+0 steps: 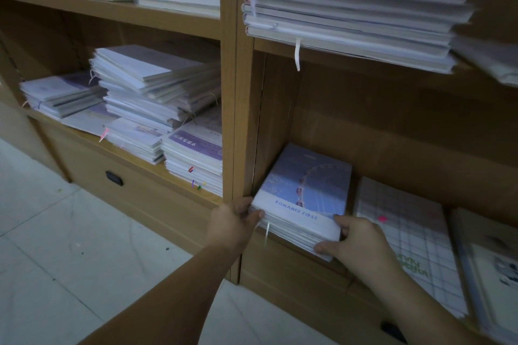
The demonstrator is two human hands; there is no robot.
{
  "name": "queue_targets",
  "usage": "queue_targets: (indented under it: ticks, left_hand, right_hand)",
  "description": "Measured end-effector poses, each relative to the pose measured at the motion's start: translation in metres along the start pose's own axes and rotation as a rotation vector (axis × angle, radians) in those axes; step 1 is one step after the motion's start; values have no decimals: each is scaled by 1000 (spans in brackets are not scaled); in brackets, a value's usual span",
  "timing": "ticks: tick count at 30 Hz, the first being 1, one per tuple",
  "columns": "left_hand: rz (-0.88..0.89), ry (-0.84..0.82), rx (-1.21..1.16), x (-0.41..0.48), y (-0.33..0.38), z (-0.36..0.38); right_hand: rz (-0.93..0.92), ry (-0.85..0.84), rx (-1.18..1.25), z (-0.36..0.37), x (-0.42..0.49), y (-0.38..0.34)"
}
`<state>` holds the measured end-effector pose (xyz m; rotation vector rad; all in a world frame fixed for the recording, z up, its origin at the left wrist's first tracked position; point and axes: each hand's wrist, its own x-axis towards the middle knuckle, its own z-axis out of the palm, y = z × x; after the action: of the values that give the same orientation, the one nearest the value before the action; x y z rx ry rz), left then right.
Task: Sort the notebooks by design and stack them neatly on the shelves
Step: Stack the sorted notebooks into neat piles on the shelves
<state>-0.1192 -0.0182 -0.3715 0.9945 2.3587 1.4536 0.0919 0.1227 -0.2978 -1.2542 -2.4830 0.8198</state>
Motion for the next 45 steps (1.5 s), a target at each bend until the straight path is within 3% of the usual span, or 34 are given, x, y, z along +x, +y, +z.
queue_targets:
  ticks: [4, 10, 14, 18, 26, 32, 45]
  left_hand:
    - [-35, -56, -153, -2, 0, 0]
    - [-71, -55, -174, -5, 5, -3]
    - [-70, -69, -137, -7, 8, -3]
    - [-151, 41, -68, -5, 5, -4]
    - [-158, -57, -166, -9, 7, -2]
    - [-130, -72, -79, -11, 9, -3]
    - [-107, -73, 12, -13, 16, -9]
  right_hand:
    - [6, 46, -57, 6, -1, 3]
    - [3, 76, -44, 8, -5, 4]
    - [52, 16, 32, 2, -4, 2]
    - [80, -32, 24, 4, -2, 2]
    - [47, 23, -152, 19, -6, -3]
    - [-16, 30, -271, 23, -7, -1]
    - [-19, 17, -256, 25, -8, 1]
